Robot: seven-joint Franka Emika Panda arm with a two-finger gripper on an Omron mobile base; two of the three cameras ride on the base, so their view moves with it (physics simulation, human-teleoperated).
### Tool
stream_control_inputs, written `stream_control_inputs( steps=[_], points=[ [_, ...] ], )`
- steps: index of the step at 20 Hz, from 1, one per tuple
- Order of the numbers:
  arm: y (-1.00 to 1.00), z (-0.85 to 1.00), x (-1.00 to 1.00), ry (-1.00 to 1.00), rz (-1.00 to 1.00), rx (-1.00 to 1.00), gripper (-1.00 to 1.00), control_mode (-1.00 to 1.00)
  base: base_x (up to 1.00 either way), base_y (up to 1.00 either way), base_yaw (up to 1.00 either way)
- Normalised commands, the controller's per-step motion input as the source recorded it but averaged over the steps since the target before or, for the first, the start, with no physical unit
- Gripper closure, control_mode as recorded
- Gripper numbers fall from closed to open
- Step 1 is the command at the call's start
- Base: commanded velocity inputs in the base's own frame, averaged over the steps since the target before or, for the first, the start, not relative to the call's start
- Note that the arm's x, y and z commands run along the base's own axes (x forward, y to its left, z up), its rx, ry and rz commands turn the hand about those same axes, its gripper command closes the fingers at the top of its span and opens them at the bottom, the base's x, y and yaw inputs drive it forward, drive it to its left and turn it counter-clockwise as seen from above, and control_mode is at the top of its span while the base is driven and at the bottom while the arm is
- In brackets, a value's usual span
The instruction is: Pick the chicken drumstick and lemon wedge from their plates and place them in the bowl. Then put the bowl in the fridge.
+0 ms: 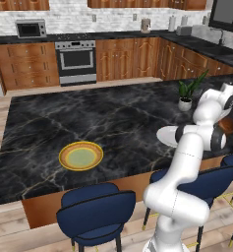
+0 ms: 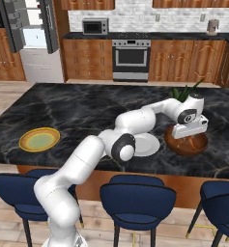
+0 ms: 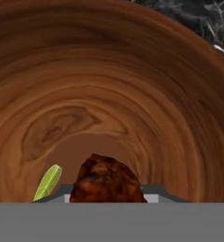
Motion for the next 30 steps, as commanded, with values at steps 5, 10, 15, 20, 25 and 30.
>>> stream_control_inputs(
  steps=[5,10,15,20,25,30],
  points=[
    [0.00,-0.16,0.07,0.07,0.00,0.01,-1.00,-1.00,0.00,0.00,0.00],
    [-0.03,-0.03,0.00,0.02,0.00,0.04,-1.00,-1.00,0.00,0.00,0.00],
    [0.00,0.09,0.04,0.00,0.00,0.01,-1.00,-1.00,0.00,0.00,0.00],
    [0.10,0.31,-0.03,0.00,0.00,0.01,-1.00,-1.00,0.00,0.00,0.00],
    [0.34,0.18,-0.35,0.00,0.00,0.00,-1.00,-1.00,0.00,0.00,0.00],
    [0.51,0.04,-0.41,-0.05,-0.03,-0.02,-1.00,-1.00,0.00,0.00,0.00]
  ],
)
